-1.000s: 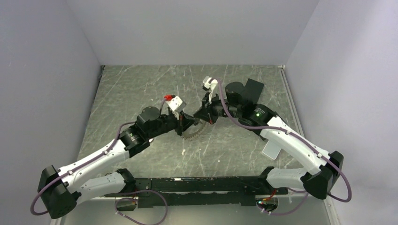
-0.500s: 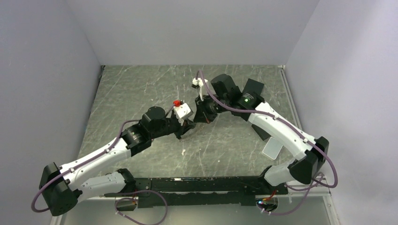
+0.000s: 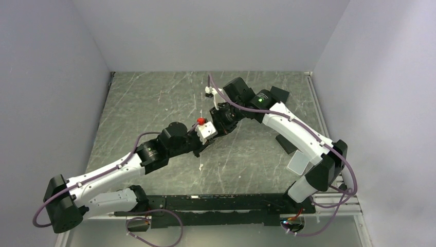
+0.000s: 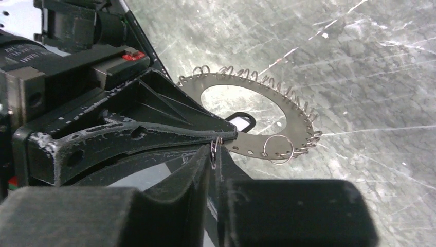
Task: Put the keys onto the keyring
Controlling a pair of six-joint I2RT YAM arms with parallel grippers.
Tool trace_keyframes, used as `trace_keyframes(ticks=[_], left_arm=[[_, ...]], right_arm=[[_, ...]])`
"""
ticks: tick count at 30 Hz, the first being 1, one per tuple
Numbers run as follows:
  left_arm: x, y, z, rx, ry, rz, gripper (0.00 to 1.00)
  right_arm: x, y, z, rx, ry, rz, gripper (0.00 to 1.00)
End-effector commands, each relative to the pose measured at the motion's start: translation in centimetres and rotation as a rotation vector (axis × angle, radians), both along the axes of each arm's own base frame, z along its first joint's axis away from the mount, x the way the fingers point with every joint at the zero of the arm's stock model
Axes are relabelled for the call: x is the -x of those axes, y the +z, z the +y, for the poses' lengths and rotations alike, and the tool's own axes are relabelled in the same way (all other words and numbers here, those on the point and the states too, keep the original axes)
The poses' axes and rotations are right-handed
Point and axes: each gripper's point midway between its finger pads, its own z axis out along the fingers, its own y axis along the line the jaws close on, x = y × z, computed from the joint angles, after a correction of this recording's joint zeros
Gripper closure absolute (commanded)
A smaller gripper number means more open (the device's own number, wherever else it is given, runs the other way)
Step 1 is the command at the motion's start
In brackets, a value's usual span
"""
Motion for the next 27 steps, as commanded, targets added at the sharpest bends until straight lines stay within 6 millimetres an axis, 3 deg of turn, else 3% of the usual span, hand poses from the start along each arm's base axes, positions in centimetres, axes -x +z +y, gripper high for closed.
trace_keyframes(ticks=[1, 6, 9, 14, 22, 27], left_arm=[[-0.4, 1.9, -0.1, 0.066, 0.038, -0.041, 1.00], [-0.6, 3.5, -0.1, 0.168, 0.086, -0.025, 1.00], [-0.2, 4.7, -0.6, 0.254, 0.084, 0.008, 1.00], [-0.2, 6.8, -0.9, 0.376, 0.099, 0.062, 1.00], [0.6, 10.2, -0.7, 0.577, 0.044, 0.122, 1.00], [1.2, 10.6, -0.8, 0.600, -0.014, 0.128, 1.00]], right_arm=[[-0.1, 4.7, 1.1, -0.144, 0.015, -0.093, 0.81], [-0.4, 6.4, 0.5, -0.172, -0.021, -0.149, 0.60], [-0.3, 7.0, 0.3, -0.203, -0.034, -0.183, 0.53], [-0.6, 9.0, -0.6, -0.297, -0.093, -0.307, 0.51], [0.0, 10.1, -1.9, -0.422, -0.126, -0.447, 0.53], [0.2, 10.5, -1.7, -0.447, -0.106, -0.462, 0.56]])
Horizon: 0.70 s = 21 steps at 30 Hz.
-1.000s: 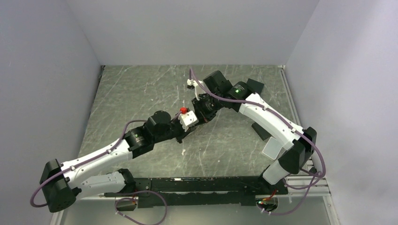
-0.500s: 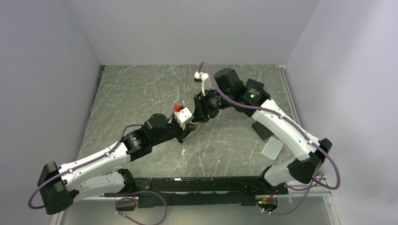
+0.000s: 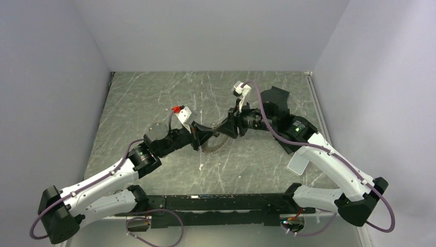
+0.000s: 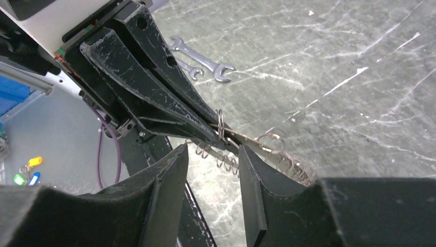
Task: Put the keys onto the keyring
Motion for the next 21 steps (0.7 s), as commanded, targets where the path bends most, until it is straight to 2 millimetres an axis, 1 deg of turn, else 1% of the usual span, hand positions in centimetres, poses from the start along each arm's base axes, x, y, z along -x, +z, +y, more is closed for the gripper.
trace_keyframes(ticks=[1, 5, 8, 14, 16, 18, 21], left_arm=[[1.5, 3.6, -0.8, 0.136, -0.102, -0.057, 1.00], [1.8, 3.6, -1.1, 0.152, -0.135, -0.060, 1.00], [1.8, 3.8, -1.1, 0.167, -0.138, -0.058, 1.00], [1.7, 4.3, -1.1, 0.187, -0.136, -0.058, 1.00], [1.4, 4.1, -1.1, 0.183, -0.128, -0.049, 1.00], [1.1, 3.9, -1.3, 0.174, -0.119, -0.038, 1.00], [0.6, 3.3, -1.5, 0.151, -0.107, -0.022, 1.00]], right_arm=[[-0.6, 2.7, 0.8, -0.083, 0.009, -0.084, 0.57], [-0.7, 3.0, 1.4, -0.087, 0.031, -0.087, 0.59], [-0.9, 2.9, 1.6, -0.084, 0.033, -0.082, 0.62], [-0.8, 2.2, 1.7, -0.073, 0.036, -0.063, 0.73], [-0.8, 2.1, 1.7, -0.075, 0.037, -0.058, 0.77], [-0.6, 2.0, 1.8, -0.080, 0.045, -0.056, 0.84], [-0.4, 1.8, 2.0, -0.073, 0.058, -0.052, 1.00]])
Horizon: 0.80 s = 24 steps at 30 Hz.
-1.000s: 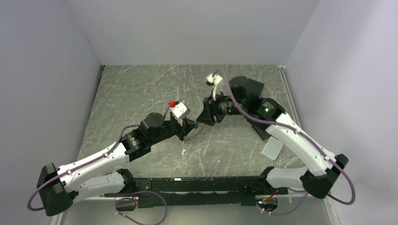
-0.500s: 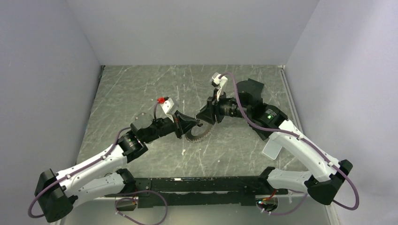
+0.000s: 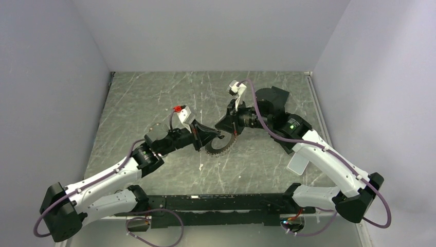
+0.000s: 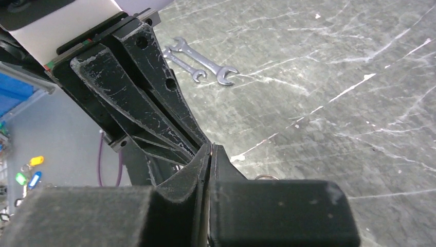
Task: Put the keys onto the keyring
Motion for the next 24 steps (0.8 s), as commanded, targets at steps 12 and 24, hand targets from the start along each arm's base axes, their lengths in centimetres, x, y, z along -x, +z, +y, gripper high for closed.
trace_keyframes(ticks=[12, 24], left_arm=[[-2.0, 0.0, -0.4, -0.109, 0.045, -0.046, 1.00], [-3.8, -1.8, 1.0, -0.226, 0.157, -0.042, 1.00]], right_arm=[[0.1, 1.1, 0.3, 0.078, 0.020, 0.035, 1.00], [0.3, 0.3, -0.2, 0.216, 0.028, 0.114, 1.00]])
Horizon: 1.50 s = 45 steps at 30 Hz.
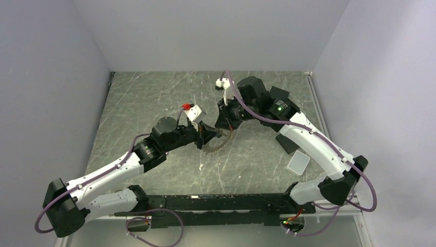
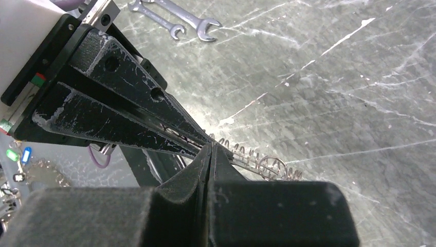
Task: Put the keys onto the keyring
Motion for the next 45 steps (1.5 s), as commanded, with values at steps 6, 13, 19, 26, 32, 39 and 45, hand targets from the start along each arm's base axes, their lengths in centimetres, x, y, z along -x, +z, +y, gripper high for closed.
trace_keyframes(ticks=[6, 13, 19, 26, 32, 39, 45], left_arm=[[-2.0, -0.6, 0.9, -0.088, 0.083, -0.038, 1.00], [-0.9, -2.6, 1.1, -0.188, 0.004, -0.059, 0.99], [-0.4, -4.3, 1.4, -0.250, -0.036, -0.062, 0.94], [0.1, -6.1, 0.1, -0.326, -0.118, -0.042, 0.95], [0.4, -8.2, -0.2, -0.437, -0.139, -0.041, 0.94], [0.0, -6.6, 0.3, -0.361, -0.075, -0.084, 1.00], [-0.8, -3.8, -0.1, -0.198, -0.001, -0.070, 1.00]], right_arm=[[1.4, 1.7, -0.5, 0.046, 0.039, 0.031, 1.00], [1.3, 1.0, -0.9, 0.092, 0.031, 0.051, 1.00], [2.2, -0.6, -1.3, 0.136, 0.053, 0.097, 1.00], [3.2, -1.8, -1.6, 0.174, 0.078, 0.130, 1.00], [3.8, -2.3, -1.9, 0.187, 0.096, 0.155, 1.00], [1.3, -1.9, -2.7, 0.180, -0.024, 0.090, 0.94], [-0.1, 1.9, -1.6, -0.037, -0.077, -0.063, 0.46]])
